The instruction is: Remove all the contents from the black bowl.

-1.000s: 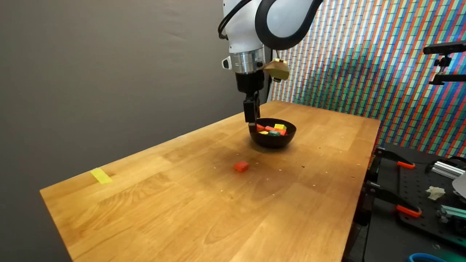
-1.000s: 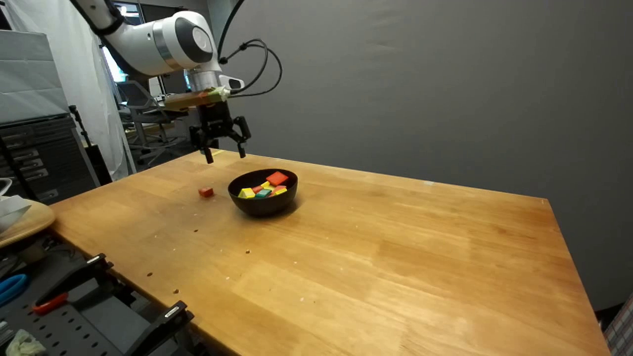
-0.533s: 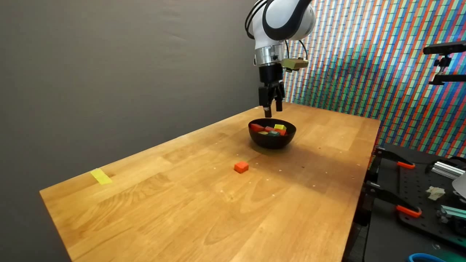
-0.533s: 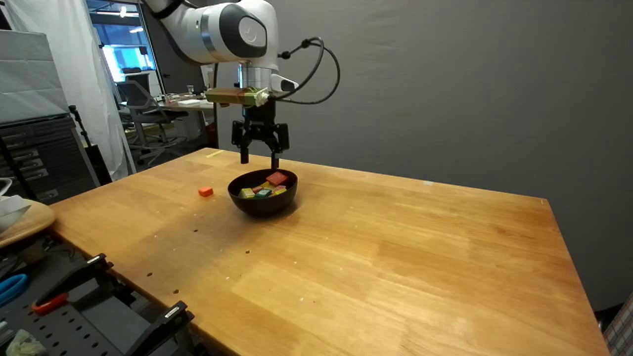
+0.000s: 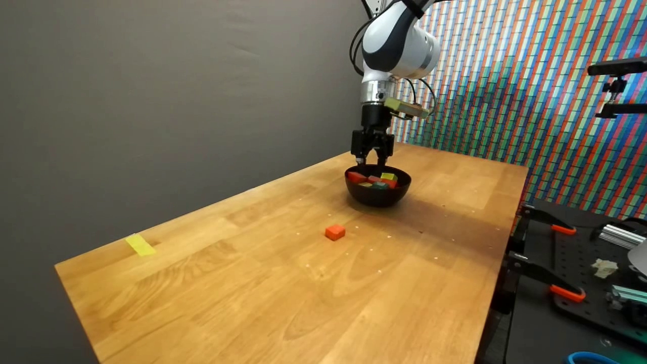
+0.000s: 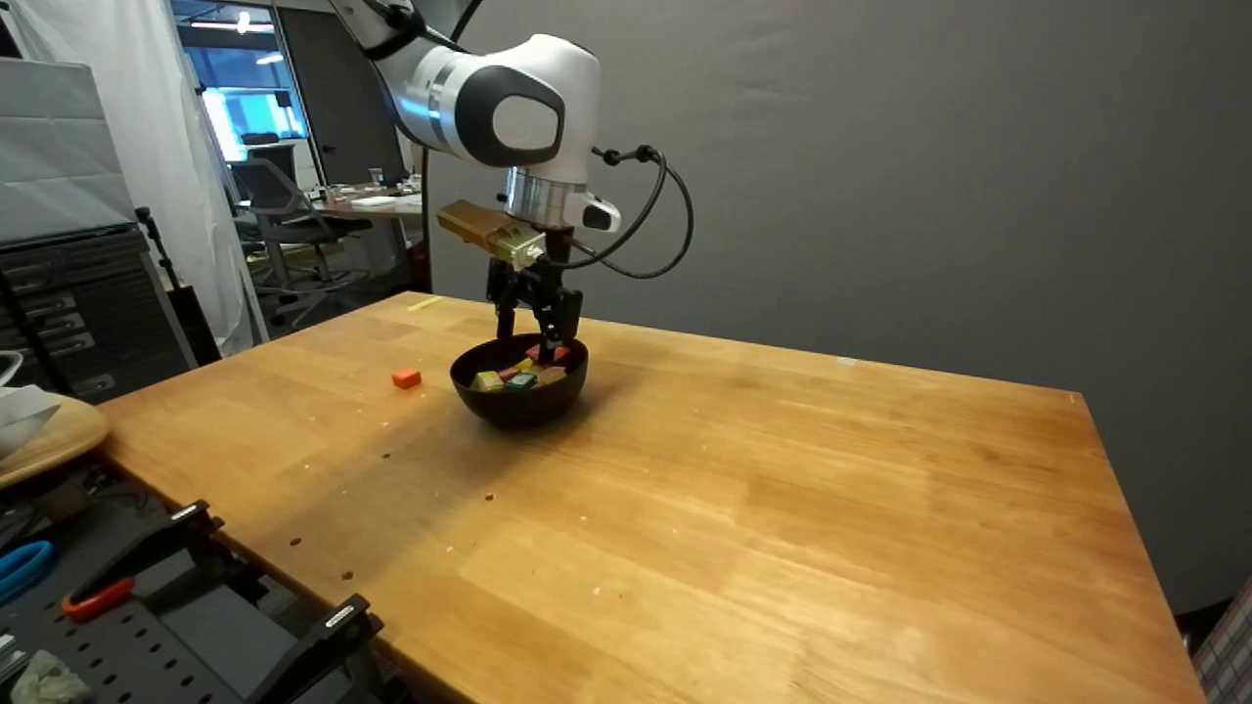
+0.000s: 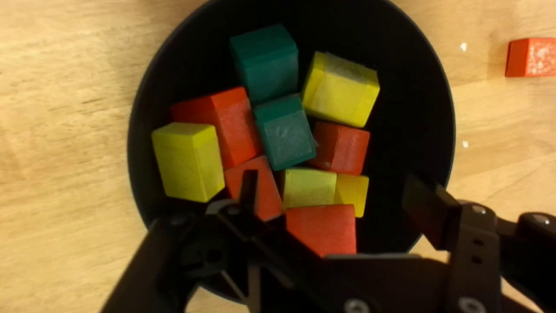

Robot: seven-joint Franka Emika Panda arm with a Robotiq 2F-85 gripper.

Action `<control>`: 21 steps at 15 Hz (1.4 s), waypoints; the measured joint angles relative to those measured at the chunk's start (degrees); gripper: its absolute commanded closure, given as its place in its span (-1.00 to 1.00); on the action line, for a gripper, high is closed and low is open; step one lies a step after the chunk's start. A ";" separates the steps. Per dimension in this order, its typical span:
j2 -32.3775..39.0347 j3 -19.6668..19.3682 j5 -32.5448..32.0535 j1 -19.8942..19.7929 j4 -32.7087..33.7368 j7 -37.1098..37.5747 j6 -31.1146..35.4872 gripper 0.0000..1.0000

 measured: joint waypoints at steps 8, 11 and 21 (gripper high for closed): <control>1.80 0.36 -3.32 2.38 -0.44 0.47 11.22 -0.67; 2.21 0.30 -4.57 2.63 -0.38 0.57 12.69 -0.42; 2.06 0.36 -4.30 0.76 -0.19 0.50 13.88 -0.53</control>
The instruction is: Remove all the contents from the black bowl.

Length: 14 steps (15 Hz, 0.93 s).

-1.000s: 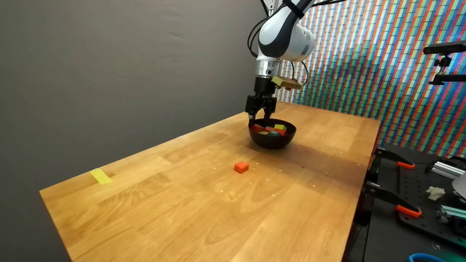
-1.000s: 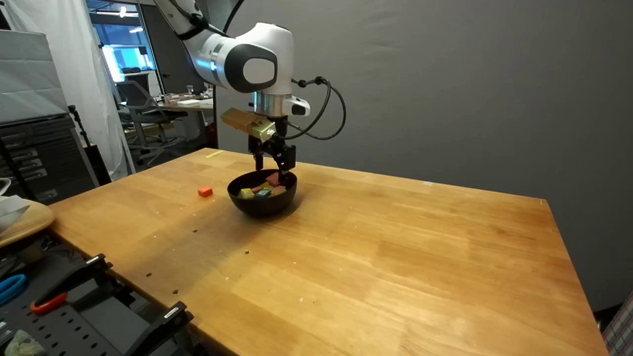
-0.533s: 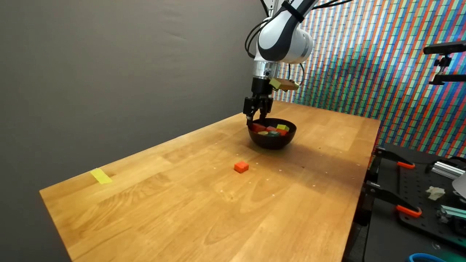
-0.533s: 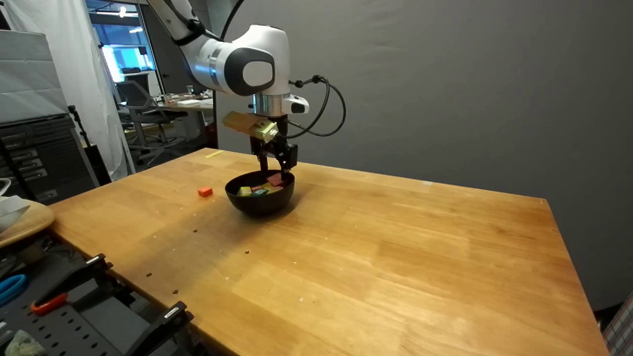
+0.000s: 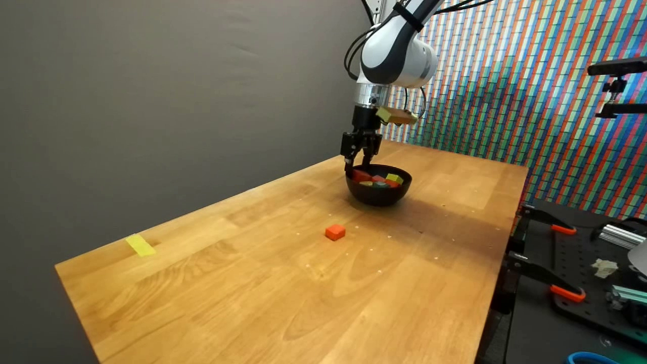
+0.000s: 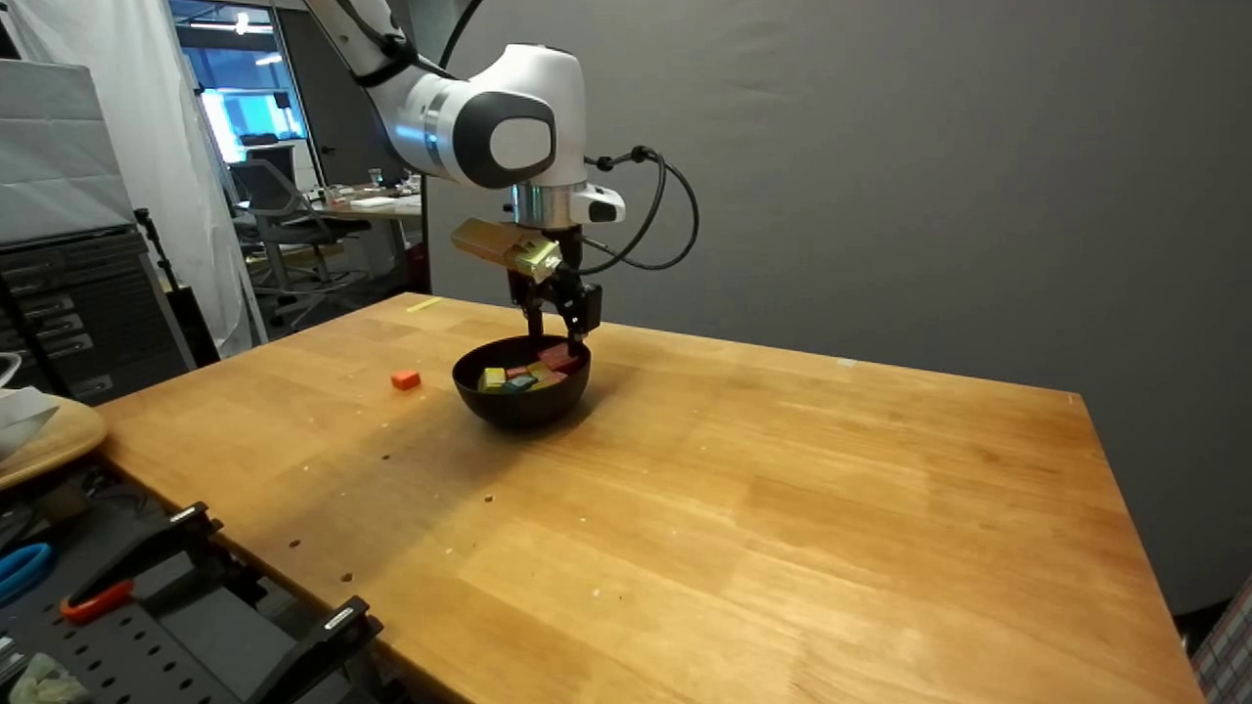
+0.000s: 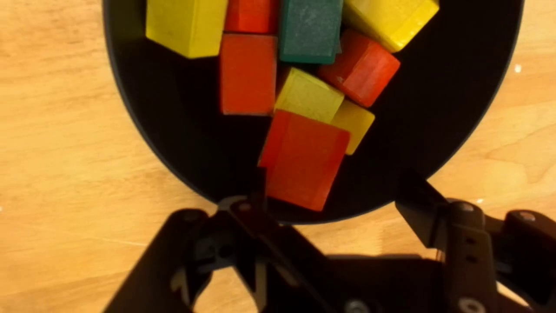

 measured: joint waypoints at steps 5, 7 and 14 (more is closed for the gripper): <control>-1.82 2.29 3.94 -2.84 -1.60 -2.79 0.97 -0.56; -3.42 3.96 6.49 -4.50 -2.83 -5.53 0.96 -0.57; -6.16 5.18 10.08 -6.50 -5.81 -9.75 0.84 -0.56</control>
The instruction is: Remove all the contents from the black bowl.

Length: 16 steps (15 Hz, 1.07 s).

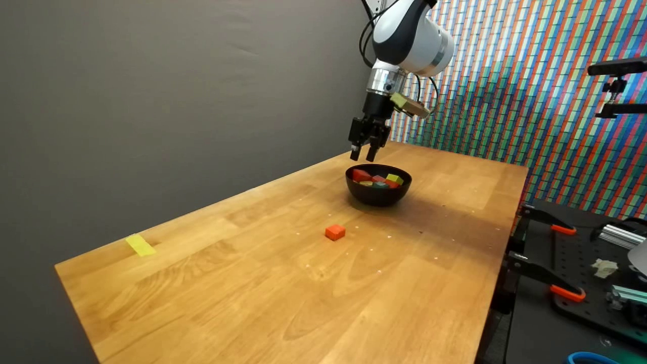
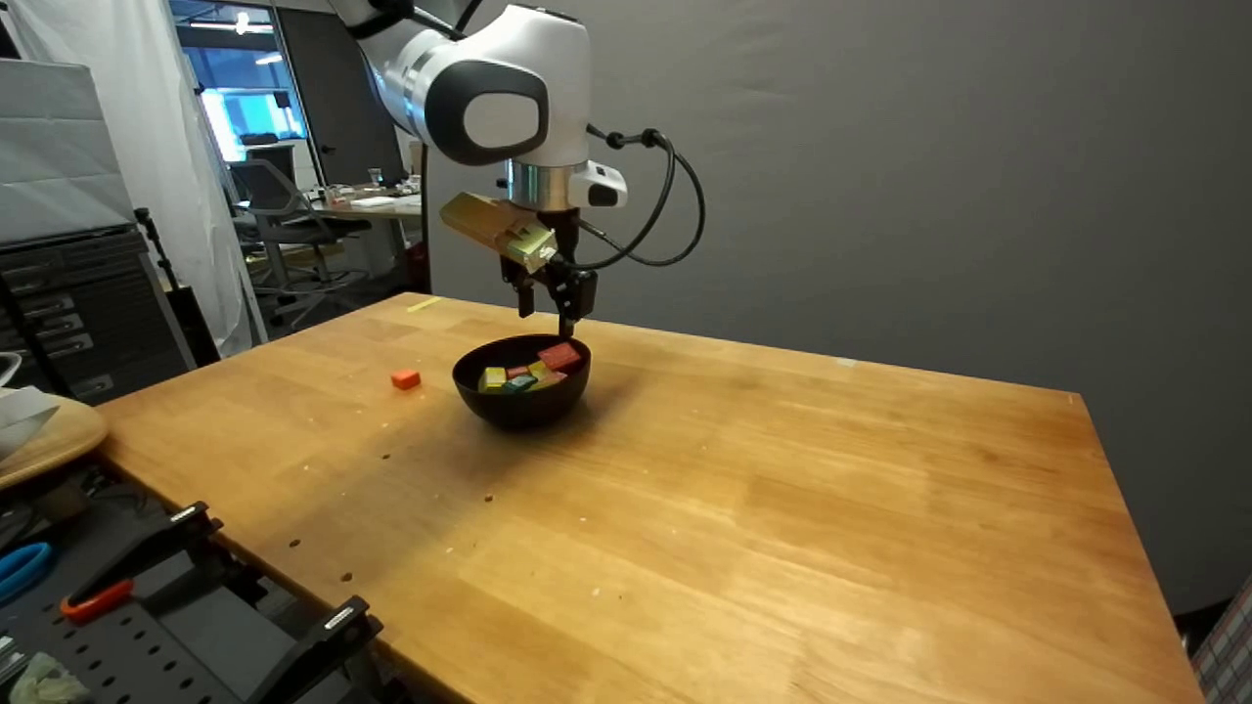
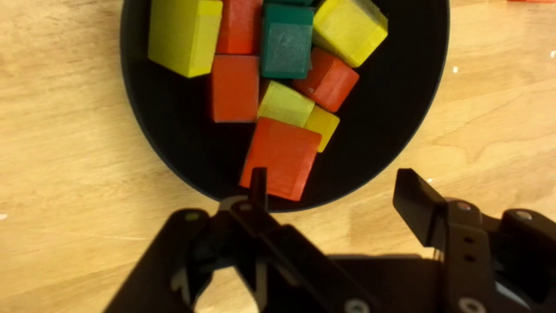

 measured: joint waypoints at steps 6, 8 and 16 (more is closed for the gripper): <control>0.70 -0.57 -0.16 0.25 -1.63 0.04 -0.10 -0.54; 0.72 -0.91 -0.39 0.31 -2.29 0.10 0.13 -0.54; 0.84 -1.40 -0.63 0.40 -3.47 0.35 0.52 -0.42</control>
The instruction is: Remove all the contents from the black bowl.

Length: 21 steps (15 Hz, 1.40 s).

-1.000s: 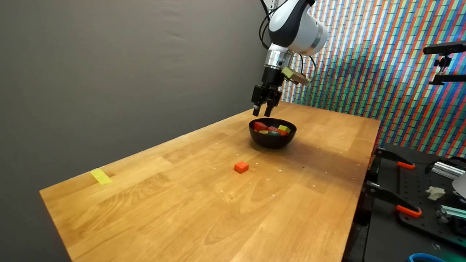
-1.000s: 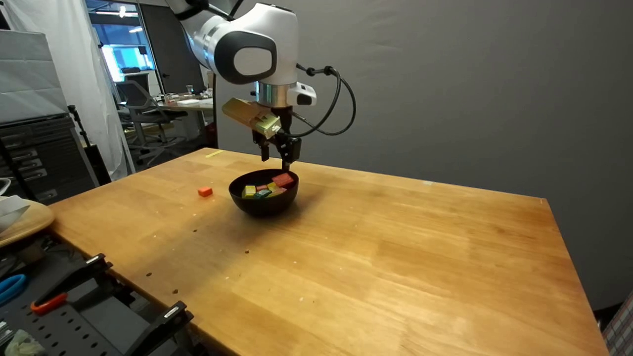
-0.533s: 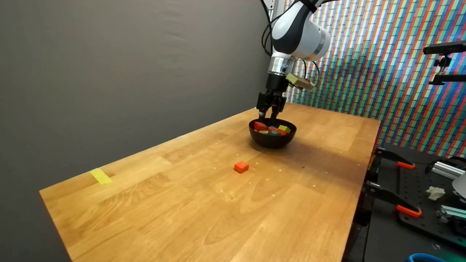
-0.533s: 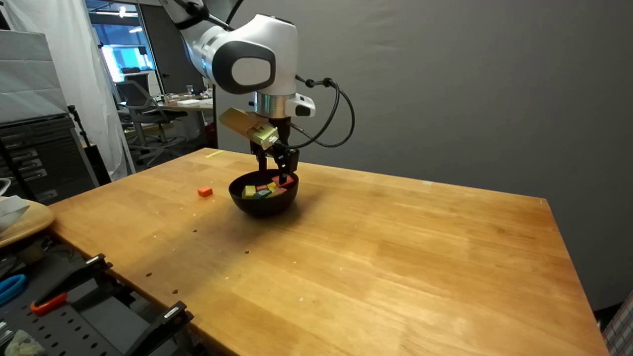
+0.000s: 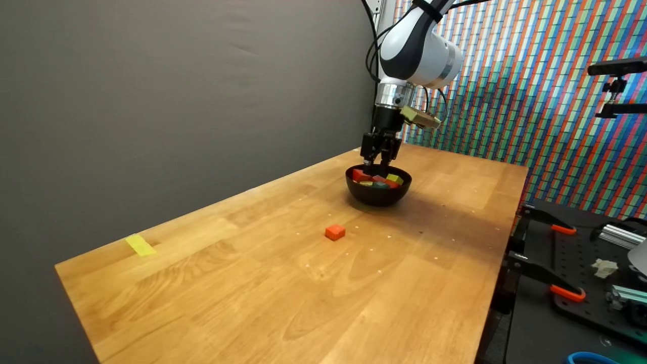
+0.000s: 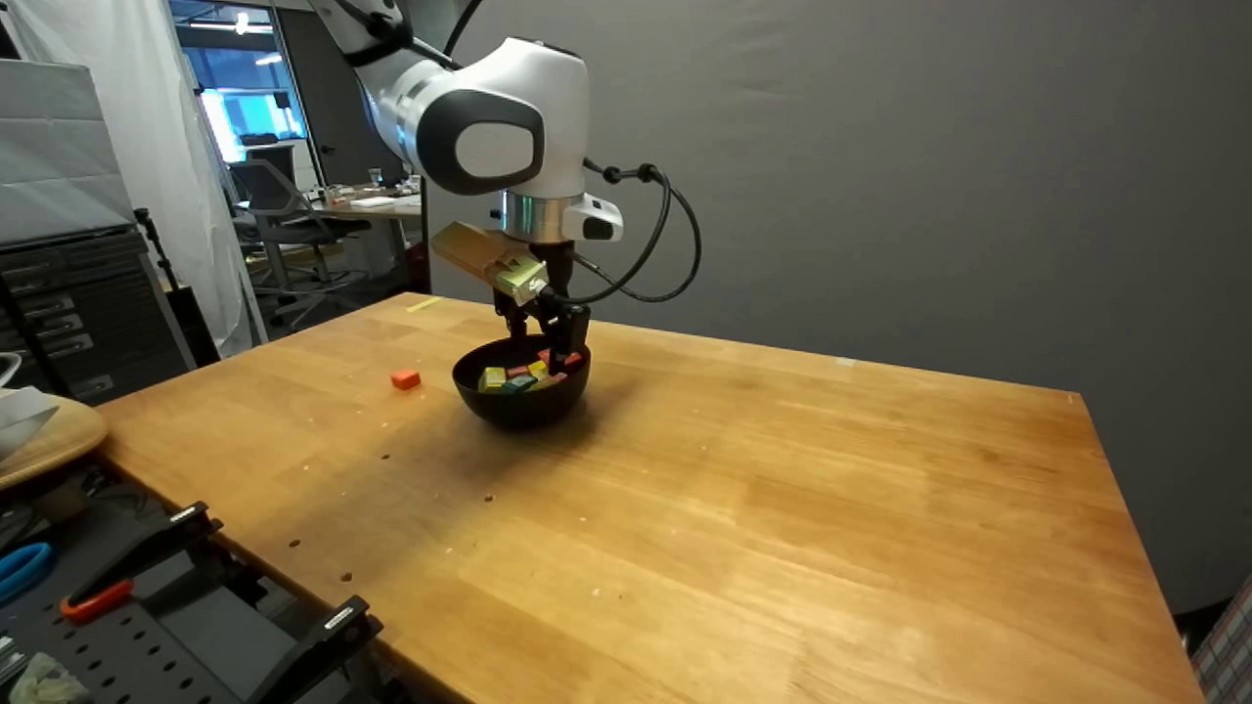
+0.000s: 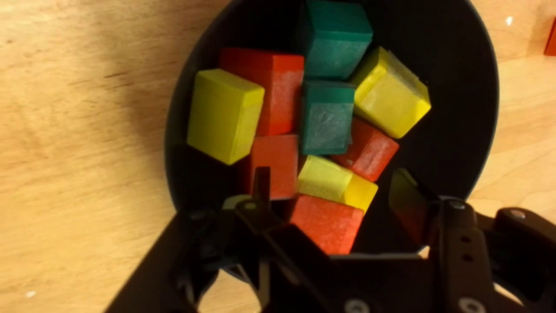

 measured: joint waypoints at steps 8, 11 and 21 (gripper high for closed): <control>1.86 -0.17 -0.01 0.06 2.50 2.20 0.69 -0.91; 3.98 -0.77 -0.51 0.84 4.96 4.16 0.65 -0.58; 7.67 -2.73 -3.02 2.60 8.05 9.05 0.48 0.25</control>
